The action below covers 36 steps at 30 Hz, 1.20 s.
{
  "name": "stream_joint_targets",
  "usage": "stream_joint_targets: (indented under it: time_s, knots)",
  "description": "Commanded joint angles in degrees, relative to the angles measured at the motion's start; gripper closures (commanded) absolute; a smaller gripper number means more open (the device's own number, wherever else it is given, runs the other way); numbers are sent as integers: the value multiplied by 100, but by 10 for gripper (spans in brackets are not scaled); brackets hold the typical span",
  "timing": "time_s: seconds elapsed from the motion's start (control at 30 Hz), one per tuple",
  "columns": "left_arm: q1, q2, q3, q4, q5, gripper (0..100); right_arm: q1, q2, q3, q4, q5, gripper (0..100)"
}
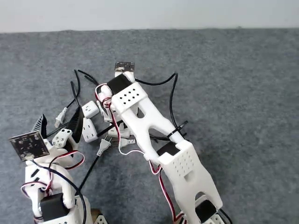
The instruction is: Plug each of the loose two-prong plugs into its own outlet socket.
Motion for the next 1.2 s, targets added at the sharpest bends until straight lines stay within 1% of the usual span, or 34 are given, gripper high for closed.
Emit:
stream_joint_targets:
  time_s: [0.0, 0.33, 0.67, 0.93, 1.1, 1.17]
  knots:
    - [-18, -62, -31, -158, -9, 640, 66, 110, -105, 171, 97, 991]
    - [-9, -62, -31, -158, -9, 640, 40, 136, -88, -4, 97, 991]
    - [0, -62, -31, -158, -18, 640, 57, 919, -123, -92, 97, 991]
    - [0, -53, -22, -158, -18, 640, 66, 945, -123, -22, 97, 991]
    - [9, -70, 22, -158, -18, 640, 286, 936, -123, 198, 114, 991]
    - [9, -70, 22, -158, -18, 640, 400, 936, -123, 198, 308, 991]
